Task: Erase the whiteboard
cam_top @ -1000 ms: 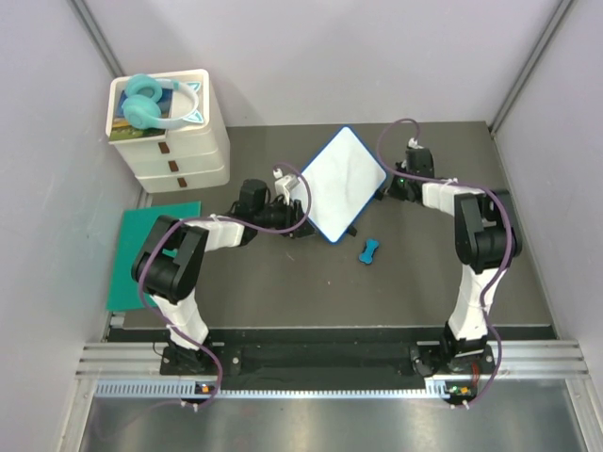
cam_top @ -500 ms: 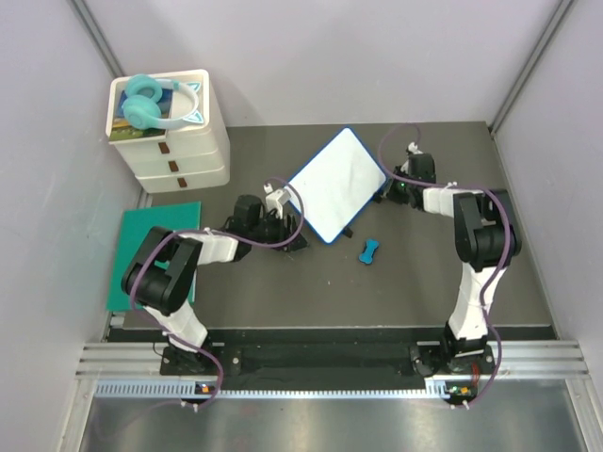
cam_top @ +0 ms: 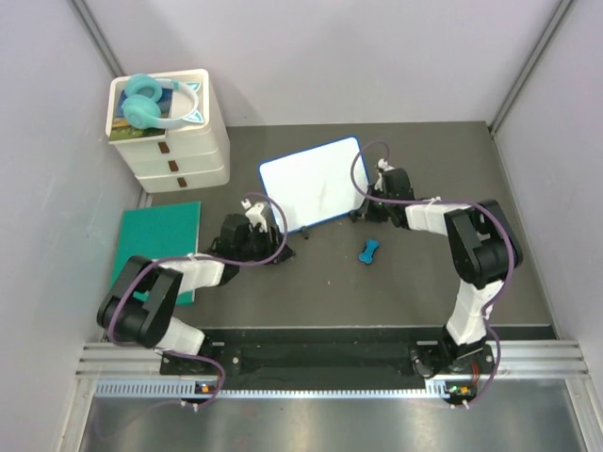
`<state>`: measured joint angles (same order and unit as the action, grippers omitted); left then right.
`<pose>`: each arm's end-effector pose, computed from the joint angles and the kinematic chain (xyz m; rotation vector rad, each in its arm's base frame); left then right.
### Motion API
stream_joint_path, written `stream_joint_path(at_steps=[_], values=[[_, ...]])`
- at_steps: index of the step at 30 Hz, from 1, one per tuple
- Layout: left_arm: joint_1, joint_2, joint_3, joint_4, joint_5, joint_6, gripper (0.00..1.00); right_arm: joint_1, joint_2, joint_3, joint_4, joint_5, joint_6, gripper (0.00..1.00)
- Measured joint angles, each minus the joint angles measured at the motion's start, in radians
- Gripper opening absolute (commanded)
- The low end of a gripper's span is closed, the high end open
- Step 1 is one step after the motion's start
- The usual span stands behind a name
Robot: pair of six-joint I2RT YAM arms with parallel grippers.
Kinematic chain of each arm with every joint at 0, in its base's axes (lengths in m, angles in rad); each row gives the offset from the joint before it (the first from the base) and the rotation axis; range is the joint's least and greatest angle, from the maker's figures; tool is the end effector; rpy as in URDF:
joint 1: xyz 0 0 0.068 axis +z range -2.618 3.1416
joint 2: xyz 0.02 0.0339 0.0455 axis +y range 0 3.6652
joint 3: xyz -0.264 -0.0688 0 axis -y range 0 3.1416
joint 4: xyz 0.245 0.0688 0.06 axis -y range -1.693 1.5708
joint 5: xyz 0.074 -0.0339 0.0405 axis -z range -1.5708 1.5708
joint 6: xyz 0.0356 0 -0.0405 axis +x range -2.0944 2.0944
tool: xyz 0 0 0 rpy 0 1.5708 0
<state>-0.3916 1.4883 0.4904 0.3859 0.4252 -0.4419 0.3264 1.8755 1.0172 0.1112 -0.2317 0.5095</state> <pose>0.2426 -0.1161 0.1421 0.1968 2.2669 -0.9222 0.3616 0.1310 0.1453 0.0976 2.3931 0.6785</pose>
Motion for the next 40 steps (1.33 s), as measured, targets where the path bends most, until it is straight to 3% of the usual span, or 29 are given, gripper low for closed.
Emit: stream_joint_path(at_steps=[6,14,17,19,22,23,25,26,27,28,33,40], values=[[0.000,-0.145,-0.013,-0.088,-0.126,-0.024,0.60,0.079,-0.031,-0.038,-0.005,0.018,0.026,0.00],[0.000,-0.173,0.018,-0.211,-0.226,-0.043,0.66,0.117,-0.091,-0.109,-0.005,0.055,0.060,0.00],[0.000,-0.188,0.035,-0.256,-0.238,-0.046,0.81,0.119,-0.155,-0.130,-0.036,0.084,0.055,0.00],[0.000,-0.206,0.055,-0.291,-0.243,-0.042,0.96,0.119,-0.232,-0.141,-0.073,0.108,0.045,0.00],[0.000,-0.232,0.093,-0.341,-0.259,-0.037,0.99,0.119,-0.381,-0.143,-0.128,0.143,0.021,0.27],[0.000,-0.238,0.104,-0.357,-0.263,-0.038,0.99,0.119,-0.435,-0.142,-0.144,0.158,0.011,0.49],[0.003,-0.249,0.139,-0.404,-0.272,-0.033,0.99,0.119,-0.534,-0.142,-0.187,0.187,-0.011,0.71],[0.003,-0.252,0.151,-0.419,-0.275,-0.031,0.99,0.119,-0.575,-0.142,-0.207,0.201,-0.011,0.87],[0.004,-0.253,0.164,-0.434,-0.277,-0.029,0.99,0.119,-0.622,-0.142,-0.229,0.220,-0.021,0.95],[0.005,-0.254,0.178,-0.449,-0.277,-0.026,0.99,0.119,-0.667,-0.143,-0.251,0.236,-0.027,0.99],[0.010,-0.232,0.233,-0.518,-0.265,-0.006,0.99,0.121,-0.838,-0.175,-0.326,0.315,-0.047,0.99],[0.010,-0.189,0.259,-0.571,-0.226,0.019,0.99,0.121,-0.877,-0.264,-0.386,0.373,-0.046,0.99]])
